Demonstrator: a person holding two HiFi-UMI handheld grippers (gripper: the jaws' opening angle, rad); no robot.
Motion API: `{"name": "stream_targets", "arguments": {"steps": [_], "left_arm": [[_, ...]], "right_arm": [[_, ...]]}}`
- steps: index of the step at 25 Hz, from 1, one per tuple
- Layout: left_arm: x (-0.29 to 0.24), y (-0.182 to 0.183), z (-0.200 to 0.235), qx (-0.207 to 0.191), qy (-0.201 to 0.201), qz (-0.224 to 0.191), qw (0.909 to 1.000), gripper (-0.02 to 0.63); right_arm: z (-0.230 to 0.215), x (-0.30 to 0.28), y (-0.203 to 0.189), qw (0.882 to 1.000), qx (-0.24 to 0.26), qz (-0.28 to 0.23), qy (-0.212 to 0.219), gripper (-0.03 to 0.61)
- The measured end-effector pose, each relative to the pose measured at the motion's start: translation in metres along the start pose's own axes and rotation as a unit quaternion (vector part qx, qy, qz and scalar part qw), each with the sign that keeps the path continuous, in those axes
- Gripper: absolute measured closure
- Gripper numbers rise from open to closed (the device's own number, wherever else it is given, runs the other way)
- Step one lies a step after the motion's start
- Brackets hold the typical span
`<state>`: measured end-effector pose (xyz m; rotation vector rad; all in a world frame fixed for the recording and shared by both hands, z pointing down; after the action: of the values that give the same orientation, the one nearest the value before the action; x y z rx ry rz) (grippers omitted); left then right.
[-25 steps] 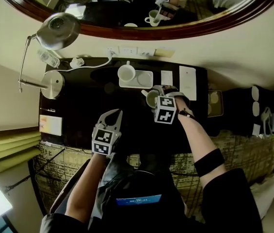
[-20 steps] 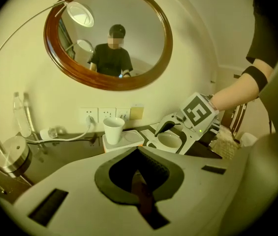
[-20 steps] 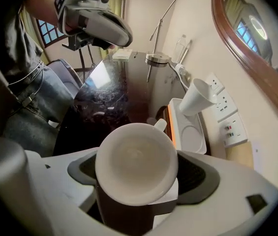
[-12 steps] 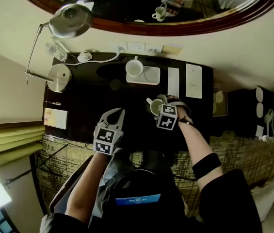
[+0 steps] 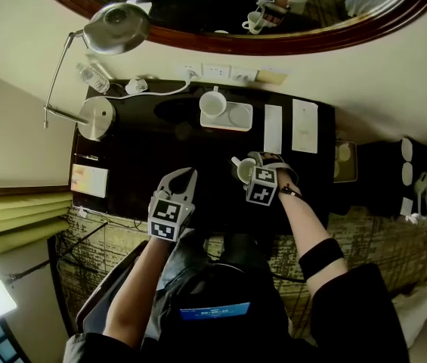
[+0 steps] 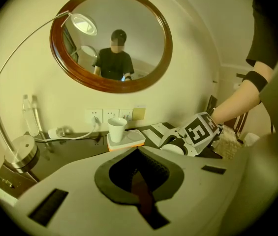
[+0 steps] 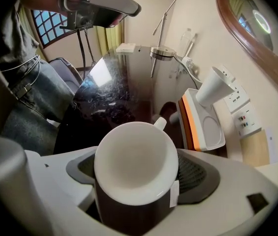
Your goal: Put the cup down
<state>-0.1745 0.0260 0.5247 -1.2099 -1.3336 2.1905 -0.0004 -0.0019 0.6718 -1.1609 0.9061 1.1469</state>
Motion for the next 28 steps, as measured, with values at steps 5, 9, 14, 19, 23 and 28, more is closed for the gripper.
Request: {"name": "stream_targets", "arguments": {"steps": [5,9,14,19,23,28], "left_arm": [[0.000,0.002,-0.004,0.000,-0.002,-0.003,1.0000,0.611],[-0.002,0.005,-0.005,0.001,-0.004,-0.005,1.0000,0.611],[-0.001,0.010,-0.007,0.001,-0.005,-0.008,1.0000,0.611],[0.000,0.019,-0.007,0.004,-0.007,-0.017,0.9998,0.611],[0.003,0.026,-0.006,0.001,-0.007,-0.023,0.9997,0.611],[0.008,0.033,-0.006,-0.001,-0.005,-0.029,0.9996,0.611]], "right_arm": [[0.007,0.001,-0.007,1.000,-0.011,0.003,0.006,0.087],[0.007,0.006,-0.011,1.000,-0.014,0.002,0.002,0.081],[0.000,0.029,-0.009,1.000,0.002,-0.007,-0.011,0.080],[-0.015,0.071,-0.008,0.999,-0.037,-0.038,-0.012,0.084],[-0.030,0.116,0.001,0.983,-0.138,-0.115,-0.023,0.130],[-0.046,0.157,-0.001,0.934,-0.293,-0.199,-0.056,0.241]]}}
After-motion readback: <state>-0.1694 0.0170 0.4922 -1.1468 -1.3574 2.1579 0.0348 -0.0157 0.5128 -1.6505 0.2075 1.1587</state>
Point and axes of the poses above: the fingertips, and each gripper's own axes: x backward along the fingers, z to its left, y out of its top, the point moved 3 cm from there along x, backward along the fingers, and after that the axes turned 8 degrees about -y, right-handed, at the moved point
